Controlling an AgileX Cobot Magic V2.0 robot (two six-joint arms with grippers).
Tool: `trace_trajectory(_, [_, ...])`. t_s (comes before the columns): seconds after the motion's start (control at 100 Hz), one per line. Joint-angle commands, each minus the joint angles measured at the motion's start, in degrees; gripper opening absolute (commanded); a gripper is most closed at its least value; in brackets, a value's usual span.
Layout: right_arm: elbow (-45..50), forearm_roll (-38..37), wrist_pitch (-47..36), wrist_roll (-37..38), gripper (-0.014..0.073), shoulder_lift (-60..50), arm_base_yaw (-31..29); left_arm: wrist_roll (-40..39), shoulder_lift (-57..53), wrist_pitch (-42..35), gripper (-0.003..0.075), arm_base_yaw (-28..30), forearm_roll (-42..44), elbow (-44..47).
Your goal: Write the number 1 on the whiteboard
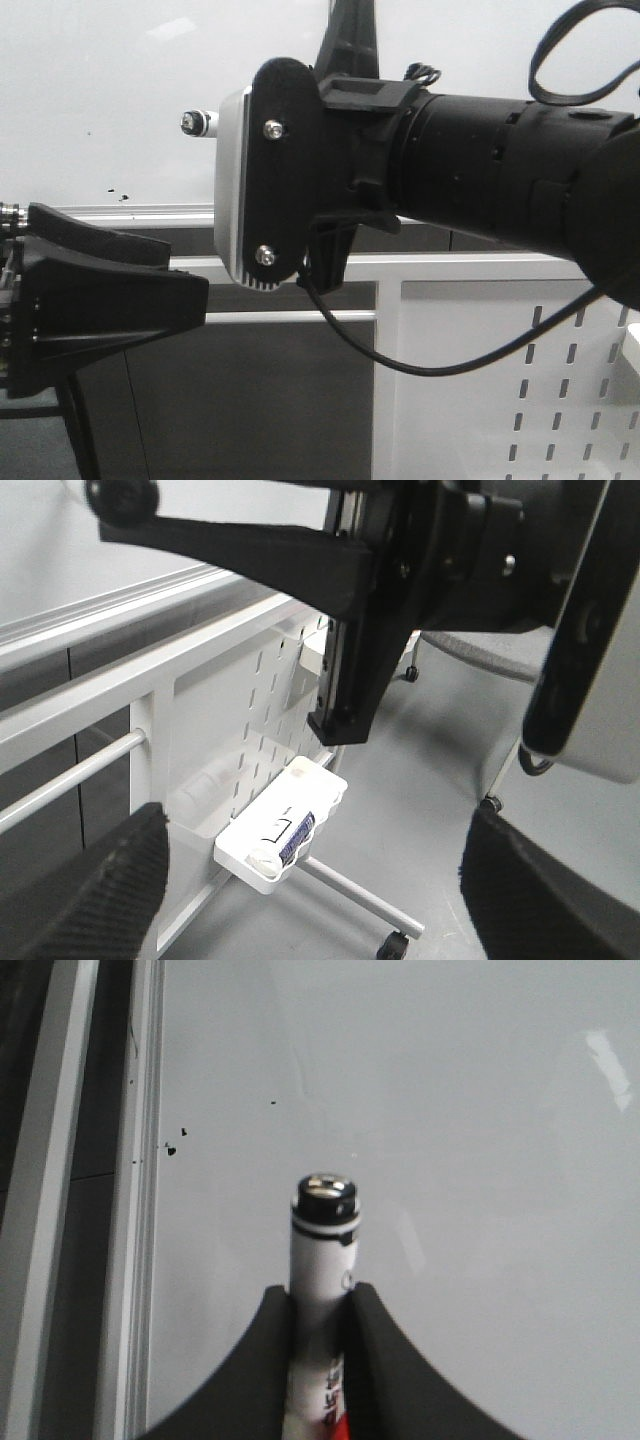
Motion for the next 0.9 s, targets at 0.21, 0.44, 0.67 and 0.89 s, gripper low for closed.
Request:
trace_trajectory(0.21, [2.15,3.66,-11.49,0.14,-0.0070,-2.32,4.73,-0.12,-1.78,-11.12,0.0545,0.10,-0.09,-0.50])
trace_trajectory(0.44, [2.71,11.89,-11.49,0.14,-0.0070,-4.15,11.47,-0.12,-1.78,-11.12,0.0545,0.10,0.13,-0.50])
trace_trajectory(0.67, [2.71,26.49,-11.49,-0.15,-0.0070,-8.20,18.87,-0.12,-1.78,-11.12,0.0545,0.10,2.19,-0.50])
trace_trajectory(0.89, [5.04,38.02,-11.00,-0.15,-0.0070,-14.34,24.10,-0.12,-1.78,-11.12,0.0545,0.10,3.25,-0.50])
